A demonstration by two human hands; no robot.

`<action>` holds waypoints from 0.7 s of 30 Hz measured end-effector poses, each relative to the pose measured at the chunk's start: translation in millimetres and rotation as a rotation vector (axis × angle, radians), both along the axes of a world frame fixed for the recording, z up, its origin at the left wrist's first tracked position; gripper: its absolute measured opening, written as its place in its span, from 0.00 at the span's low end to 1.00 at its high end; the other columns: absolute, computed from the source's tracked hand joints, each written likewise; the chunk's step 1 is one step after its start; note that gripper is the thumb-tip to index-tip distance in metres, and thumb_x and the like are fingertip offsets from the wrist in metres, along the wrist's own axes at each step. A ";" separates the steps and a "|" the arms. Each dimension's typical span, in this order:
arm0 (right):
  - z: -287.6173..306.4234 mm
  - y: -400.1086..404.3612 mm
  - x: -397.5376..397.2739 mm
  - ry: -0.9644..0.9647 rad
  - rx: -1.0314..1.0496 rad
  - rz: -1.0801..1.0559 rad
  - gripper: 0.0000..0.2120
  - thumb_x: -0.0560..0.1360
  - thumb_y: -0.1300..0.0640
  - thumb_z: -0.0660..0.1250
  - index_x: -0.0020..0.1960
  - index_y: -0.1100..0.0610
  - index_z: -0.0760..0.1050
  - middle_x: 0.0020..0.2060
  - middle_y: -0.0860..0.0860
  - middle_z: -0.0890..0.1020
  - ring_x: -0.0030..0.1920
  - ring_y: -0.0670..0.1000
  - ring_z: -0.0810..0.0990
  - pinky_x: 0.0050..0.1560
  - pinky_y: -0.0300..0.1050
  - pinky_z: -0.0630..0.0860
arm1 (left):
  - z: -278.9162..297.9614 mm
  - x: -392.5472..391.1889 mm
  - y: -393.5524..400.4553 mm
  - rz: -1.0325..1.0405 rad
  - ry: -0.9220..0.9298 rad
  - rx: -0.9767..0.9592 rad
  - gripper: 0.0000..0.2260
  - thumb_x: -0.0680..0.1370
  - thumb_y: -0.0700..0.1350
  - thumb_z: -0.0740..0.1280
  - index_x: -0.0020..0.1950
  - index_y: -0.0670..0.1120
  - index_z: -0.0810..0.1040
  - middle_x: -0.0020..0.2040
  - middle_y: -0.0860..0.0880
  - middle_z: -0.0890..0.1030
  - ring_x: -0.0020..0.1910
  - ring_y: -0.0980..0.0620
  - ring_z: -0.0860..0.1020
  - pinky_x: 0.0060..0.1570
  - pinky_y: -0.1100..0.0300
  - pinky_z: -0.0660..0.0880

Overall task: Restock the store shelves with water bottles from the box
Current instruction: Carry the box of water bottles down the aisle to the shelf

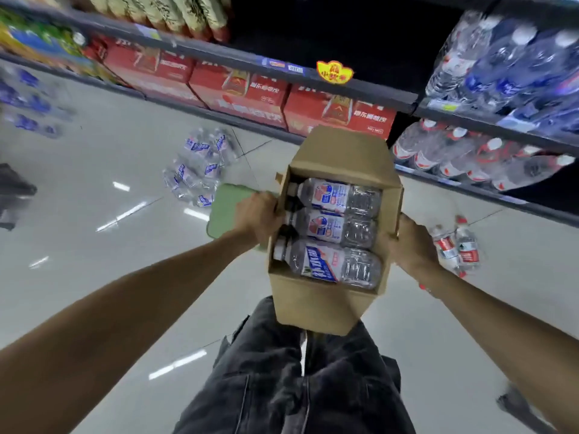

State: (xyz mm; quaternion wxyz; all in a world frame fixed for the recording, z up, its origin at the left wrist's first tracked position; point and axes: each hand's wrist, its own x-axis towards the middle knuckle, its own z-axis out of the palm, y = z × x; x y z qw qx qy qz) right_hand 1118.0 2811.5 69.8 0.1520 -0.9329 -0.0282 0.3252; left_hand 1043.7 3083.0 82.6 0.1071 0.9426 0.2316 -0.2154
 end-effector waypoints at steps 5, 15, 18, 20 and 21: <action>-9.7 -6.3 24.1 -0.020 0.006 -0.136 0.11 0.77 0.56 0.62 0.56 0.62 0.72 0.47 0.64 0.81 0.48 0.66 0.80 0.44 0.53 0.75 | -9.8 62.1 -1.0 -0.085 0.035 -0.029 0.14 0.79 0.51 0.60 0.40 0.43 0.76 0.42 0.39 0.81 0.35 0.40 0.75 0.34 0.56 0.66; -17.9 -39.9 32.9 -0.055 -0.015 -0.455 0.13 0.79 0.53 0.59 0.54 0.64 0.71 0.46 0.68 0.81 0.45 0.67 0.80 0.38 0.50 0.73 | -33.7 169.6 -37.3 -0.452 0.052 -0.071 0.14 0.77 0.53 0.61 0.41 0.44 0.77 0.42 0.41 0.82 0.44 0.40 0.81 0.39 0.56 0.70; -23.3 -46.7 27.0 -0.043 -0.049 -0.568 0.11 0.78 0.55 0.60 0.53 0.63 0.70 0.47 0.68 0.80 0.47 0.68 0.80 0.40 0.52 0.73 | -42.3 195.2 -52.1 -0.569 0.064 -0.128 0.17 0.78 0.50 0.61 0.32 0.44 0.68 0.36 0.40 0.79 0.38 0.40 0.79 0.35 0.56 0.69; -27.4 -48.9 25.2 -0.047 -0.073 -0.662 0.12 0.79 0.54 0.61 0.54 0.63 0.70 0.46 0.67 0.80 0.46 0.67 0.80 0.40 0.51 0.72 | -45.6 211.7 -63.4 -0.637 0.054 -0.159 0.20 0.78 0.49 0.61 0.27 0.45 0.64 0.27 0.44 0.73 0.32 0.42 0.76 0.29 0.58 0.64; -29.6 -47.4 23.0 -0.046 -0.076 -0.678 0.12 0.79 0.53 0.62 0.54 0.63 0.71 0.46 0.66 0.80 0.45 0.66 0.80 0.39 0.49 0.71 | -45.8 215.6 -64.8 -0.673 0.036 -0.175 0.22 0.79 0.48 0.62 0.26 0.47 0.63 0.24 0.46 0.68 0.30 0.44 0.74 0.27 0.58 0.60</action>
